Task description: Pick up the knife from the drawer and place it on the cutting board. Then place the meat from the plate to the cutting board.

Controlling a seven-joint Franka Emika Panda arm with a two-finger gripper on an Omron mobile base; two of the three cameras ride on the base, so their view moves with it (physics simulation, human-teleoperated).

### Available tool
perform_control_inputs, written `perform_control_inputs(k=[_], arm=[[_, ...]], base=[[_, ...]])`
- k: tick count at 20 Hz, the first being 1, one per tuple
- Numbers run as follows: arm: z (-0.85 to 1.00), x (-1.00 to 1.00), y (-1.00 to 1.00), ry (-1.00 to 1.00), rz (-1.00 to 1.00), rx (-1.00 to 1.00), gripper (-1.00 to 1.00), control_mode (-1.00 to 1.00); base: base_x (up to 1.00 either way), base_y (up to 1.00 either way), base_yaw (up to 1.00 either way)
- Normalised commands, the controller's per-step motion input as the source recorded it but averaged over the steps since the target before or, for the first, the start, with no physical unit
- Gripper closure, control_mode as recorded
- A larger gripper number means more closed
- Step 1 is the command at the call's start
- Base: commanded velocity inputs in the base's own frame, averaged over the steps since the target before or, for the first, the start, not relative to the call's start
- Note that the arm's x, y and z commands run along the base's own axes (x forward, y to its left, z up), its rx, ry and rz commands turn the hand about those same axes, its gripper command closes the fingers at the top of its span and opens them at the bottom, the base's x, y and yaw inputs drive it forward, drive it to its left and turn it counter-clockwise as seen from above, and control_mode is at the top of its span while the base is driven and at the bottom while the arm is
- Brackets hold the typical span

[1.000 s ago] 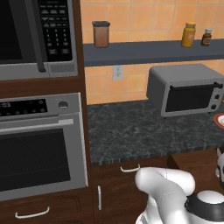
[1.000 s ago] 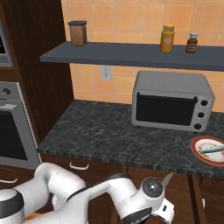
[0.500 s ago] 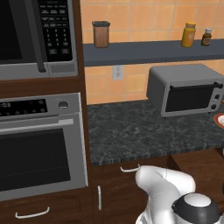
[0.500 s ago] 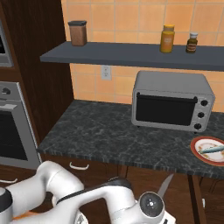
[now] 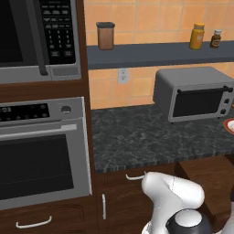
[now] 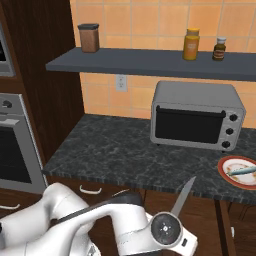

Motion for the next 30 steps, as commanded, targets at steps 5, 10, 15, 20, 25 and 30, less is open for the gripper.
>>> perform_control_inputs(k=[5, 10, 15, 20, 25, 30], arm=[[0.67, 0.58, 0.56, -0.02, 0.00, 0.00, 1.00, -1.00], [0.89, 0.15, 0.75, 0.07, 0.00, 0.00, 1.00, -1.00], [0.68, 0.00, 0.81, 0.14, 0.04, 0.00, 1.00, -1.00], [0.53, 0.01, 0.82, 0.15, 0.09, 0.00, 1.00, -1.00], [0.41, 0.00, 0.81, 0.11, 0.10, 0.00, 1.00, -1.00], [0.10, 0.00, 0.65, 0.01, 0.07, 0.00, 1.00, -1.00]], base=[[0.00, 0.00, 0.00], [0.00, 0.00, 0.00], [0.00, 0.00, 0.00], [0.00, 0.00, 0.00], [0.00, 0.00, 0.00], [0.00, 0.00, 0.00]])
